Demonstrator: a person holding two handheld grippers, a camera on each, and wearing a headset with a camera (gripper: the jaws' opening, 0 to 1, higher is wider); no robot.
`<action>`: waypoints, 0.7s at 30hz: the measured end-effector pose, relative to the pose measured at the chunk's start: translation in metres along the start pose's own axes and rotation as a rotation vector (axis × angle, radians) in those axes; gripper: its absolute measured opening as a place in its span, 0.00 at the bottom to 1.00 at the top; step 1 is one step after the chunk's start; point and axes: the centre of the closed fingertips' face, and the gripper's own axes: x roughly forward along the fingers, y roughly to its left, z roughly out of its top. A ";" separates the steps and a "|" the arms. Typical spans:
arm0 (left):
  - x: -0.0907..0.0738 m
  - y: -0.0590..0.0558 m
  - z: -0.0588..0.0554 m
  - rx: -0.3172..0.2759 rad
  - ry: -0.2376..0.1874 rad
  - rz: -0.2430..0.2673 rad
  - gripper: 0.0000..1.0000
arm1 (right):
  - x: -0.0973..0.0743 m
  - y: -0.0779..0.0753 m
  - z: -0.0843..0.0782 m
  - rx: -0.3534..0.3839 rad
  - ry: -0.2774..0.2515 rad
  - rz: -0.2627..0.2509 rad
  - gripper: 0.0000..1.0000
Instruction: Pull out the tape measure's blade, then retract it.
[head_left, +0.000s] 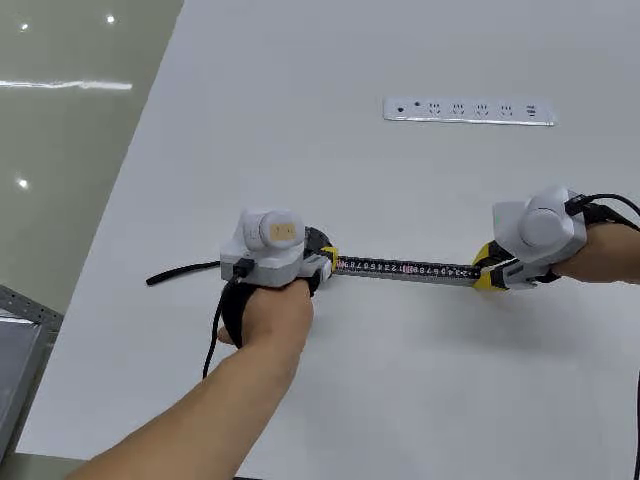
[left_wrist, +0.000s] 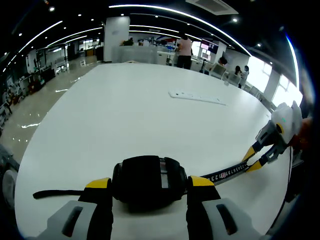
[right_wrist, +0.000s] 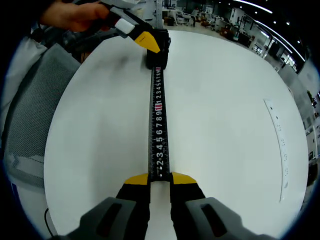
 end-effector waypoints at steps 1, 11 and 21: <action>0.000 0.000 0.000 0.001 -0.001 0.000 0.56 | 0.001 0.000 0.001 0.000 -0.001 -0.001 0.14; 0.001 0.000 0.001 0.002 -0.001 -0.003 0.56 | 0.006 -0.002 0.012 -0.010 -0.010 -0.002 0.14; 0.000 -0.001 0.001 0.008 -0.003 -0.008 0.55 | 0.013 -0.003 0.029 -0.023 -0.029 -0.005 0.14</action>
